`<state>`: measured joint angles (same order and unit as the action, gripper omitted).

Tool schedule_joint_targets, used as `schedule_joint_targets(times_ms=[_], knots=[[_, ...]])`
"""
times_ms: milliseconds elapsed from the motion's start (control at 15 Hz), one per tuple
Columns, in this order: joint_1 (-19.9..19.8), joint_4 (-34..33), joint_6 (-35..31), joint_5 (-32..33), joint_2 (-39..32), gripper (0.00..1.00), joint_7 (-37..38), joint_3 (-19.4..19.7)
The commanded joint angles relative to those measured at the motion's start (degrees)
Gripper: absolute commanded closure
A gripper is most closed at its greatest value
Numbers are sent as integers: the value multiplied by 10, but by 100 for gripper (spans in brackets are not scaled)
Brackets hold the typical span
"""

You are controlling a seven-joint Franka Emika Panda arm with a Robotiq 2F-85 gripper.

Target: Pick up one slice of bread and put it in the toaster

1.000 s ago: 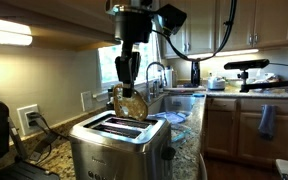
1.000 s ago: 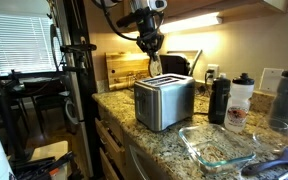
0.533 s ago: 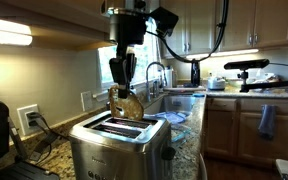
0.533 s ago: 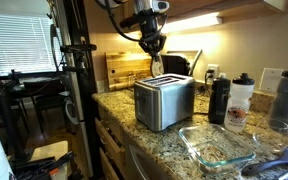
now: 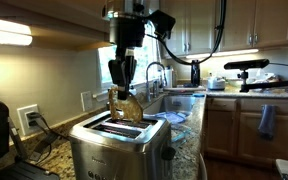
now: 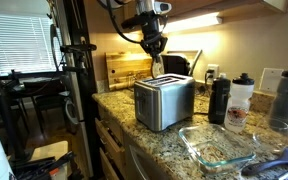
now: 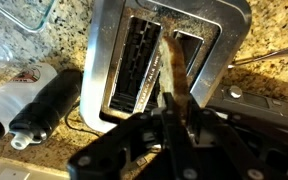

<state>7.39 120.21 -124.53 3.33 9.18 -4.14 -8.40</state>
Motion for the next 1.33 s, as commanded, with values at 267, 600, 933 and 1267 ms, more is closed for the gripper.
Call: schedule_joint_targets(times_ms=[267, 600, 933, 1267], knots=[[-1, -22, 23, -19, -19, 92, 4, 8], [0, -29, 25, -20, -35, 92, 6, 7], [-1, -45, 31, -31, -49, 92, 3, 9], [-6, -65, 44, -55, -57, 92, -2, 16]])
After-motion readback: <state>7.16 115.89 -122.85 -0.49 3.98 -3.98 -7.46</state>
